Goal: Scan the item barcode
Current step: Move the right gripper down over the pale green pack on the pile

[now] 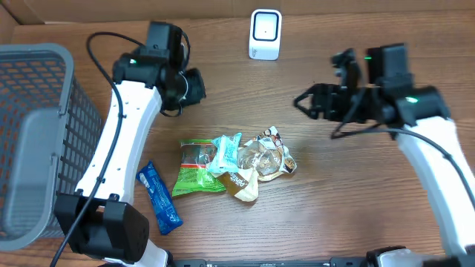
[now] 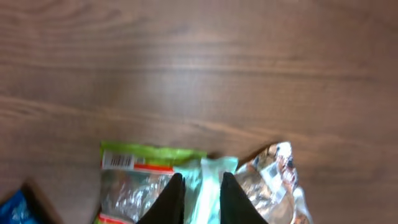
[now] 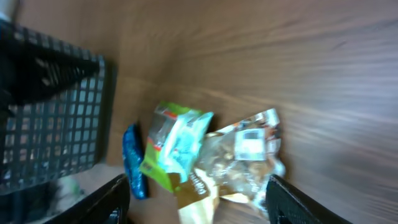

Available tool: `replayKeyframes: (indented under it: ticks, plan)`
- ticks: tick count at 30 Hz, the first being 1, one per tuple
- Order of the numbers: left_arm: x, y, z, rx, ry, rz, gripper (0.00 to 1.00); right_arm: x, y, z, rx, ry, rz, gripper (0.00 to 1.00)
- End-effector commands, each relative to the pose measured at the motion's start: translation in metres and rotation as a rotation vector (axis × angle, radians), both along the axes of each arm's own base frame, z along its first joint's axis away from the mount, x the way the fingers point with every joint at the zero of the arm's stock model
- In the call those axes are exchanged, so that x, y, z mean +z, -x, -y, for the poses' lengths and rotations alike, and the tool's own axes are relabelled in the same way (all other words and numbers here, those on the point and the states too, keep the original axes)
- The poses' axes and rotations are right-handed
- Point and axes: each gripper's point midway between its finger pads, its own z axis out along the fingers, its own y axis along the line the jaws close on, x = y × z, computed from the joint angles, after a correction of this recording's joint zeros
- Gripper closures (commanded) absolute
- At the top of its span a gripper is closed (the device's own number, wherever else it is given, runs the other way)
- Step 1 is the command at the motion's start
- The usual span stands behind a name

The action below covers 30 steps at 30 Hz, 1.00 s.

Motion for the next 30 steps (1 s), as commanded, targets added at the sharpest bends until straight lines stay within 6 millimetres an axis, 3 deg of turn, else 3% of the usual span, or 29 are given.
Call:
replayKeyframes:
  ticks: [1, 8, 14, 20, 30]
  plan:
    - [0.003, -0.005, -0.001, 0.026, -0.002, 0.014, 0.85, -0.010, 0.004, -0.033, 0.019, -0.039, -0.098, 0.30]
    - [-0.007, -0.009, -0.010, 0.049, -0.057, 0.000, 0.81, -0.062, 0.024, -0.090, 0.150, 0.025, -0.212, 0.33]
    - [-0.020, -0.012, -0.011, 0.050, -0.066, -0.030, 0.79, -0.105, 0.034, -0.117, 0.134, 0.095, -0.317, 0.34]
    - [-0.043, -0.014, -0.010, 0.048, -0.076, -0.089, 0.79, -0.119, 0.047, -0.145, 0.160, 0.098, -0.340, 0.37]
    - [-0.062, -0.019, -0.010, 0.047, -0.083, -0.122, 0.78, -0.131, 0.045, -0.153, 0.047, 0.198, -0.297, 0.36]
